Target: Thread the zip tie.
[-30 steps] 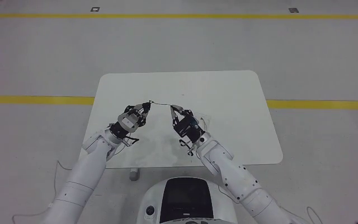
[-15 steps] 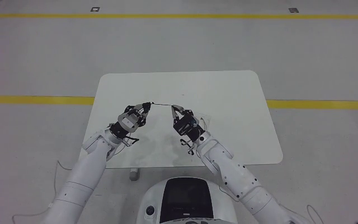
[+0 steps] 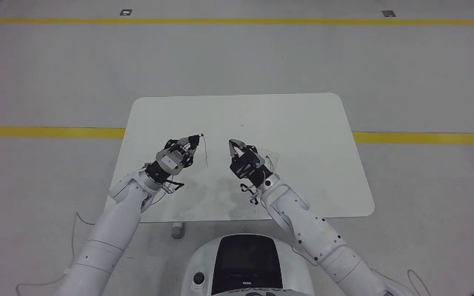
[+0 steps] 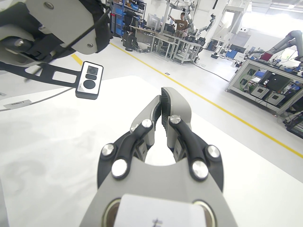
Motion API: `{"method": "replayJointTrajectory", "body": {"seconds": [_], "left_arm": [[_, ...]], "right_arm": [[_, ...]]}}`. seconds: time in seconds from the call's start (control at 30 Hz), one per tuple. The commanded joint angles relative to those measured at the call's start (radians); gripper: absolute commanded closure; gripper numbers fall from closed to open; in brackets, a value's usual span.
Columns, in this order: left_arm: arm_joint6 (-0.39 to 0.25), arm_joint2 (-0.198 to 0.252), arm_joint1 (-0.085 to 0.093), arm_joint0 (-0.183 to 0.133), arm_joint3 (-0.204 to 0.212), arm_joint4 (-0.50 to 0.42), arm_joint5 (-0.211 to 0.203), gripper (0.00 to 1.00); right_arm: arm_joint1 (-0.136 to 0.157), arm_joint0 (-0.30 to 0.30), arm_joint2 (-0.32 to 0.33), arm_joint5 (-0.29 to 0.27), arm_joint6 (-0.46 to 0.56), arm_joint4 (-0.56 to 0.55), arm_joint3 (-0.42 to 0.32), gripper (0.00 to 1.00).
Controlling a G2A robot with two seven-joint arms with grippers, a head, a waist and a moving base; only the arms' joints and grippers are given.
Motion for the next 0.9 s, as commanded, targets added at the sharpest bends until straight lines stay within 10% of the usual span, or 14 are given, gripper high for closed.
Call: {"method": "replayJointTrajectory", "body": {"seconds": [0.0,0.13,0.2,0.23,0.7,0.87], "left_arm": [[0.000,0.000,0.000,0.000,0.000,0.000,0.000,1.00],[0.000,0.000,0.000,0.000,0.000,0.000,0.000,1.00],[0.000,0.000,0.000,0.000,0.000,0.000,0.000,1.00],[0.000,0.000,0.000,0.000,0.000,0.000,0.000,1.00],[0.014,0.001,0.000,0.001,-0.006,0.006,-0.006,1.00],[-0.026,-0.030,0.016,0.007,-0.023,0.137,-0.022,1.00]], "right_arm": [[0.001,-0.002,0.000,0.002,0.000,0.000,-0.001,1.00],[0.002,-0.008,0.006,0.003,0.005,0.000,-0.004,1.00],[0.002,-0.011,0.013,0.003,0.009,0.002,-0.005,0.58],[0.002,-0.014,0.017,0.001,0.013,0.004,-0.006,0.00],[0.004,-0.022,0.031,-0.017,0.020,0.024,-0.012,0.00],[0.014,-0.036,0.099,-0.080,0.037,0.107,-0.005,0.00]]}}
